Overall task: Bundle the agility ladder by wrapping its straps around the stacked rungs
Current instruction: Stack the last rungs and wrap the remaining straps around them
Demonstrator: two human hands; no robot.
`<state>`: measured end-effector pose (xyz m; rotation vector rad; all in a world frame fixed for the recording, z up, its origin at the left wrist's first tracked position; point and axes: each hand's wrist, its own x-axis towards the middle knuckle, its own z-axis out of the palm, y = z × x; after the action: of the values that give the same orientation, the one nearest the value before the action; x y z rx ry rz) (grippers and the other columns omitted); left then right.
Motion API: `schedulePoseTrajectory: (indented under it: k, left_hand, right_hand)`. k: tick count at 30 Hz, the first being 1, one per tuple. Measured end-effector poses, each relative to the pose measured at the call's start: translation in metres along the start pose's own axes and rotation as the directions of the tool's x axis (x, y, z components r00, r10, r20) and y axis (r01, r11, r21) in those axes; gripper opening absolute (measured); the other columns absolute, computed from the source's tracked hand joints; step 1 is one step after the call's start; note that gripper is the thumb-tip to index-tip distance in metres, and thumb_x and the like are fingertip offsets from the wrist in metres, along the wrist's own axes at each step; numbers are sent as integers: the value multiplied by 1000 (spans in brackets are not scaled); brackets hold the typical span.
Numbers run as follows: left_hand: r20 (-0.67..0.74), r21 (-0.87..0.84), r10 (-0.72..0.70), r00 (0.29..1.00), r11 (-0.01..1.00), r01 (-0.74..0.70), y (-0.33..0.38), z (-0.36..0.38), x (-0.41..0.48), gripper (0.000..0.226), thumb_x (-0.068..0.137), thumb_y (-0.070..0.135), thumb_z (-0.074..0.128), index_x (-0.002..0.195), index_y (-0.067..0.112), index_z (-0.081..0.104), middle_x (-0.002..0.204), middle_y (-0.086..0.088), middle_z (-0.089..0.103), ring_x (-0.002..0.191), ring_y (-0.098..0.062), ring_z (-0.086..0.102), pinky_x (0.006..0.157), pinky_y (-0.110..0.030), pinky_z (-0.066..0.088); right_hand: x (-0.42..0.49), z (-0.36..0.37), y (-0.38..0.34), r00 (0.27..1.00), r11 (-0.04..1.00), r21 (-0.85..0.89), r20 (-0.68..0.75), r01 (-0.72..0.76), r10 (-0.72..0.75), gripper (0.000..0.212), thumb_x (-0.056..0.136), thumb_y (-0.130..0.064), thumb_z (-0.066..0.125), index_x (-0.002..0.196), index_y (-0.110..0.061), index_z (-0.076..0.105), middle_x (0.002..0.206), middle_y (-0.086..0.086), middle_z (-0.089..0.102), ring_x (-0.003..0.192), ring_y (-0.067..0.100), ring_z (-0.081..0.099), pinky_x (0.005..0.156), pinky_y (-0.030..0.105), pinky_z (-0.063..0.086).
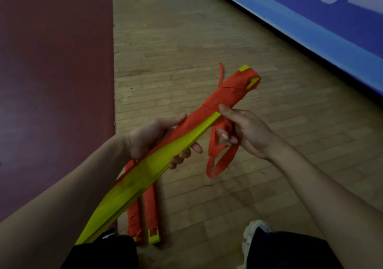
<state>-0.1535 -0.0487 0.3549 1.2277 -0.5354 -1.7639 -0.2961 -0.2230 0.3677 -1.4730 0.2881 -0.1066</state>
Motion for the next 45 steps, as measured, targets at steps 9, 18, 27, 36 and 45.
schedulePoseTrajectory:
  k: [9,18,27,36,45]
  left_hand:
    - [-240,127,73,968,991,-44,1,-1,2,67,89,61,38,91,3,71,72,-11,62,59,-20,57,55,-30,50]
    - [-293,189,151,944,977,-98,2,3,6,54,88,53,46,95,5,69,73,-8,61,59,-19,55,55,-28,49]
    - [-491,344,270,829,934,-100,-1,11,21,51,97,47,46,89,2,67,65,-7,60,52,-18,53,48,-25,46]
    - [-489,872,655,576,389,298,-11,26,38,36,98,55,26,91,25,43,84,-4,68,79,-28,62,67,-38,43]
    - [-322,916,771,549,108,385,-21,39,48,43,100,48,29,121,13,43,103,-18,54,94,-42,58,73,-45,47]
  right_hand:
    - [0,-7,11,993,985,-132,31,-112,117,19,97,-19,49,91,-7,63,71,4,71,60,14,66,55,23,53]
    - [-3,-4,12,988,976,-154,-4,-151,152,13,94,-9,55,91,1,63,67,7,71,58,13,68,47,17,48]
    - [-1,-6,11,993,973,-201,-39,-113,108,23,97,-16,52,88,2,63,58,6,66,52,13,64,52,21,51]
    - [4,5,12,971,931,-359,-239,-66,-23,31,99,-28,51,77,-11,64,44,-9,50,44,4,44,49,18,36]
    - [7,16,6,906,967,-217,-422,-133,30,39,95,-38,56,68,-11,60,33,-11,43,30,2,35,35,15,27]
